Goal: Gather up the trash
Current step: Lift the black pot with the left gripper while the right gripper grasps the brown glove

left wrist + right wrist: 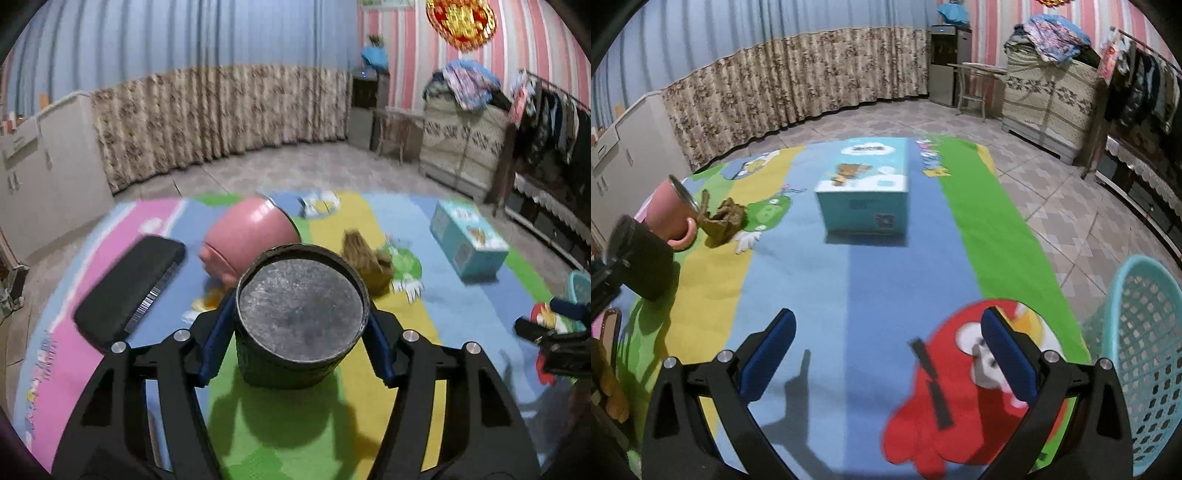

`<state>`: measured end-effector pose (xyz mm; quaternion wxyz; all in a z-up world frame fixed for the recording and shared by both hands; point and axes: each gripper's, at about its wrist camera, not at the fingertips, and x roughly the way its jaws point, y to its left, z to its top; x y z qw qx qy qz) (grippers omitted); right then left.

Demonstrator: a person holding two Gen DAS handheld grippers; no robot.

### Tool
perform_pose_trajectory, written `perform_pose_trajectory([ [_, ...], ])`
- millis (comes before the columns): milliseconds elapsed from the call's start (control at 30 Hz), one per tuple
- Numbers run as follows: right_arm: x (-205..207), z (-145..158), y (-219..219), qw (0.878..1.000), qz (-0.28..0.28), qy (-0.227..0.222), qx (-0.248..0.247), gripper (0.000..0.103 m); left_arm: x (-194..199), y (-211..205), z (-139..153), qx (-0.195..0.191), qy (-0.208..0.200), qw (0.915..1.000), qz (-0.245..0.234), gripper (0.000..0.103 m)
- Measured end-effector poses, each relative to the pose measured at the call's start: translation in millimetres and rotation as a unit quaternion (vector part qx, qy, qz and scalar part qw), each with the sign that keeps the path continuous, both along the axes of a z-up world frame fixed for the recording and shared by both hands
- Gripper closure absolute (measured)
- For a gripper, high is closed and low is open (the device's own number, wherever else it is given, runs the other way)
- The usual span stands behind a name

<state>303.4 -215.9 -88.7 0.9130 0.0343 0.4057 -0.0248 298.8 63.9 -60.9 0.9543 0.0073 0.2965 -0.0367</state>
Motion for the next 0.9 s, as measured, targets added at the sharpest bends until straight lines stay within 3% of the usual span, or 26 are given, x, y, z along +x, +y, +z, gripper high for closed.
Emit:
perform_pose_trajectory([
  [133,15.0,5.4,28.6,1.0,0.03,-0.005,0.001,0.005,-19.4,15.2,17.7,0.032,-0.066,0.9948,0.071,0.042],
  [233,30.6,9.9,52.5,0.999,0.051,-0.013,-0.005,0.005,-22.9,27.4,23.8,0.045,-0.086,0.9874,0.125,0.042],
  [433,66.1,10.1,96.1,0.996,0.084,-0.017,-0.002,0.005,-18.3,52.0,24.2,0.05,-0.077,0.9739,0.207,0.041],
  [733,102.9,-5.7,128.1,0.995,0.1,0.002,-0.002,0.007,-3.4,66.9,21.0,0.037,-0.048,0.9723,0.226,0.042],
  [767,106.8,-6.6,131.2,0.995,0.104,0.001,-0.005,0.01,-2.0,66.9,21.5,0.037,-0.048,0.9724,0.225,0.042],
  [833,110.5,-11.4,136.9,0.993,0.118,0.014,-0.008,0.038,-0.7,64.8,20.5,0.041,-0.046,0.9732,0.222,0.042],
  [900,107.1,-11.7,138.1,0.992,0.126,0.017,-0.006,0.051,1.1,65.2,18.6,0.043,-0.044,0.9739,0.219,0.042],
])
